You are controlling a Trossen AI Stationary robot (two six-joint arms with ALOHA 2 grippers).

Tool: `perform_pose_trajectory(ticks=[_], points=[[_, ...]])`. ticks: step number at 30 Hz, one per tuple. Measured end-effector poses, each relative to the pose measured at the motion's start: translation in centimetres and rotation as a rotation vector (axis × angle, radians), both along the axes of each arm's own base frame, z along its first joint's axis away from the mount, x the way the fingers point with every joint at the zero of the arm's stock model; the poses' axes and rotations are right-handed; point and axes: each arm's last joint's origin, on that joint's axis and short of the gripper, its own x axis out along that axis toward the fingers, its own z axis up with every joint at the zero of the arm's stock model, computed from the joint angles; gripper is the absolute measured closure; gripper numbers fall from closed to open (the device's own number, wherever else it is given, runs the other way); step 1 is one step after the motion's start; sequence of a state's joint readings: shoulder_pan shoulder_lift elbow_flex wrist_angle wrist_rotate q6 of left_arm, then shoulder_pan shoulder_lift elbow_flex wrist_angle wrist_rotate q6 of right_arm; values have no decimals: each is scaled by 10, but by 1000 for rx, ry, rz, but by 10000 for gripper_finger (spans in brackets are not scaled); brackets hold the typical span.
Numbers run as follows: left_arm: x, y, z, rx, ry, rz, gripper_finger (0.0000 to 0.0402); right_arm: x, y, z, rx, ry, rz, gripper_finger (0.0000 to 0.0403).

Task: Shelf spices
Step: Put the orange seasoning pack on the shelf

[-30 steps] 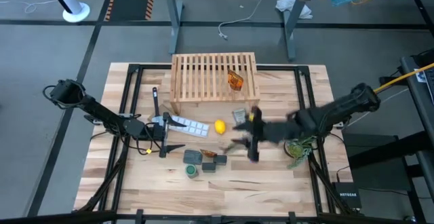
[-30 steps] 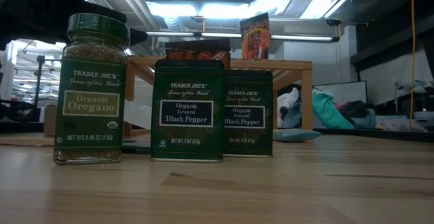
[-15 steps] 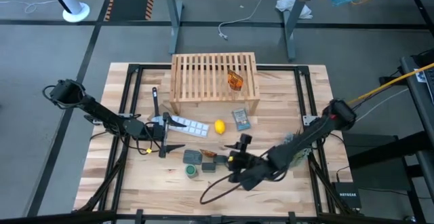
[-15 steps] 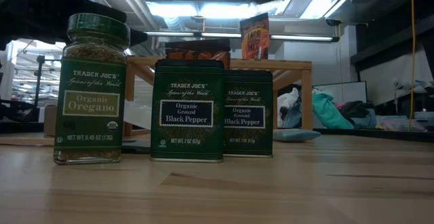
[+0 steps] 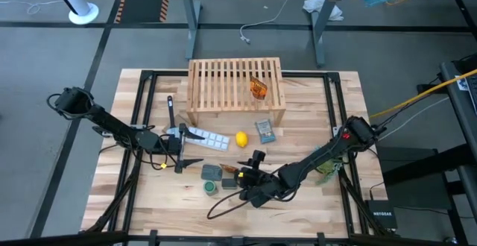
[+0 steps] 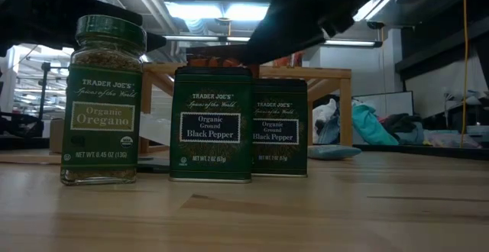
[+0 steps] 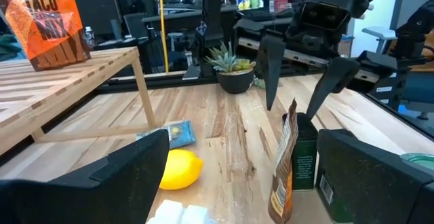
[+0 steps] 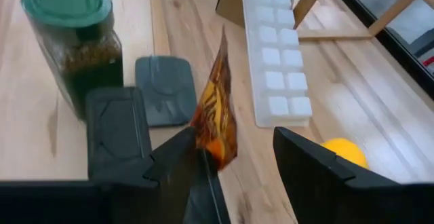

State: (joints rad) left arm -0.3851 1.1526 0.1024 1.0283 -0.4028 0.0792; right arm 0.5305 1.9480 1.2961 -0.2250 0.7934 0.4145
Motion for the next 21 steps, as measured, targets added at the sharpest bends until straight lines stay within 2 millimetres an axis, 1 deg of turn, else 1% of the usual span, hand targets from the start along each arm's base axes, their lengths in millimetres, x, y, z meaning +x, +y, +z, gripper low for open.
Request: perform_pose_trajectory(ticks=[5,9,12,14,16,18,21], points=[[0,0,0,-1,-1,-1,34,8,-8,-4,24,-15,-15,198],[0,0,0,-1,-1,-1,34,16,-19,-6,77,7,-3,198],[0,0,0,-1,-1,-1,34,19,-26,-7,88,14,-11,209],[0,0,0,-1,-1,-2,34,21,-30,-7,97,17,-15,228],[0,0,0,-1,-1,-1,34,22,-32,-7,100,23,-13,256],[0,0,0,-1,0,-1,34,23,-34,-7,84,29,-7,292],[0,0,0,-1,0,-1,34,23,-34,-7,59,40,9,356]])
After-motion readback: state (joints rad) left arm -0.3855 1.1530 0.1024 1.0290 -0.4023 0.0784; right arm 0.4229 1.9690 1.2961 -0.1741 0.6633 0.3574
